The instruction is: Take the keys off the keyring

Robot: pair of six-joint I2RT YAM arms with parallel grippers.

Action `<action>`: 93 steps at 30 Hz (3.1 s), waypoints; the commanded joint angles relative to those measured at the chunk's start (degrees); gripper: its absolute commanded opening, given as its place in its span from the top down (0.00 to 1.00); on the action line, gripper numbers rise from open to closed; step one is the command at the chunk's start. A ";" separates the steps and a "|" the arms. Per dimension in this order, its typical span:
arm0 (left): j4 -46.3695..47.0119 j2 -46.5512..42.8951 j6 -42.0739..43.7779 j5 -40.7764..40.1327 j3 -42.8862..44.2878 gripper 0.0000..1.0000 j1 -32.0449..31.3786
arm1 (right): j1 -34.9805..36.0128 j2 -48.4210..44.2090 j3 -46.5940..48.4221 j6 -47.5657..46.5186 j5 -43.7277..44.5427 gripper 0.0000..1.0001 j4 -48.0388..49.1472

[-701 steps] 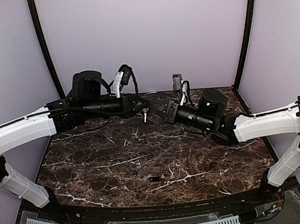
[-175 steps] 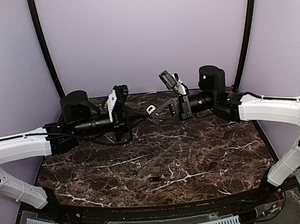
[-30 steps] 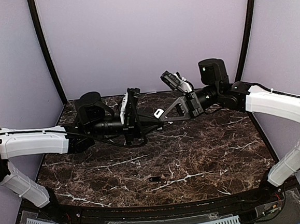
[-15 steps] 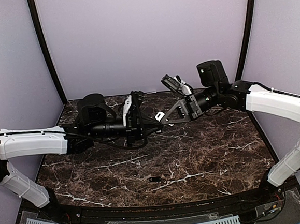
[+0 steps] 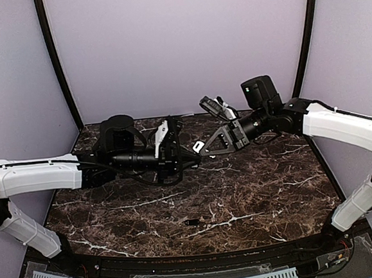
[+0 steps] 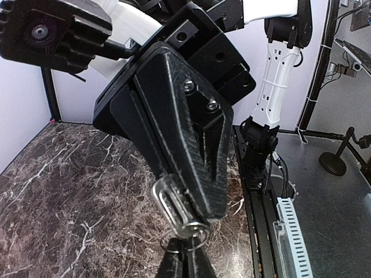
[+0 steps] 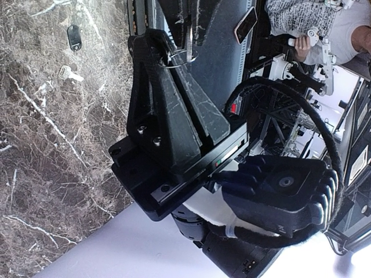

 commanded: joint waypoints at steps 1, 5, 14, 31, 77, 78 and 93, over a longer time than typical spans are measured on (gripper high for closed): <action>-7.72 0.87 2.22 -2.34 1.03 1.00 0.25 | -0.58 -0.06 3.58 -2.88 -1.81 1.00 0.33; -12.22 1.08 4.85 -5.30 1.79 1.00 0.21 | -1.12 1.23 5.75 -5.57 -1.89 1.00 -4.15; -17.42 1.68 6.58 -12.88 2.88 1.00 0.25 | -1.12 2.16 7.86 -6.23 -3.74 1.00 -5.87; -13.52 3.25 -3.16 -13.56 4.60 1.00 2.39 | 3.20 2.48 8.74 -15.26 -6.50 1.00 -14.36; -9.75 3.18 -6.72 -7.10 -0.33 1.00 2.63 | -1.52 -7.02 -4.84 5.59 -9.14 1.00 19.43; -10.11 3.25 -6.48 -7.47 -0.15 1.00 2.63 | -1.52 -6.95 -4.82 5.58 -9.28 1.00 19.40; -7.10 2.72 -10.63 -9.32 1.40 1.00 3.07 | 0.62 -4.62 -2.72 -9.39 -7.49 1.00 2.73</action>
